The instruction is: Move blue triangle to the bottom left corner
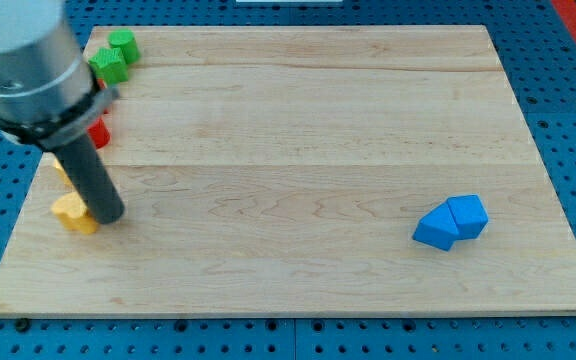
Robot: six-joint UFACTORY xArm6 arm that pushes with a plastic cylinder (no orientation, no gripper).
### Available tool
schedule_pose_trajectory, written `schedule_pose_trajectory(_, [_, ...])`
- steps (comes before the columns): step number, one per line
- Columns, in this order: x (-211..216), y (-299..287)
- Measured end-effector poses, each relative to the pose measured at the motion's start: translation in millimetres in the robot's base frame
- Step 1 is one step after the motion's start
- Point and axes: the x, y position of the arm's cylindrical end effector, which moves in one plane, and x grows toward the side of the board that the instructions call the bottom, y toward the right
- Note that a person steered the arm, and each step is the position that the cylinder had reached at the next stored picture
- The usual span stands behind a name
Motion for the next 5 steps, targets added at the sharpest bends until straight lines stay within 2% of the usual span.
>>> schedule_pose_trajectory(1, [3, -2])
schedule_pose_trajectory(2, [-11, 95])
schedule_pose_trajectory(4, [-36, 353])
schedule_pose_trajectory(5, [-32, 409])
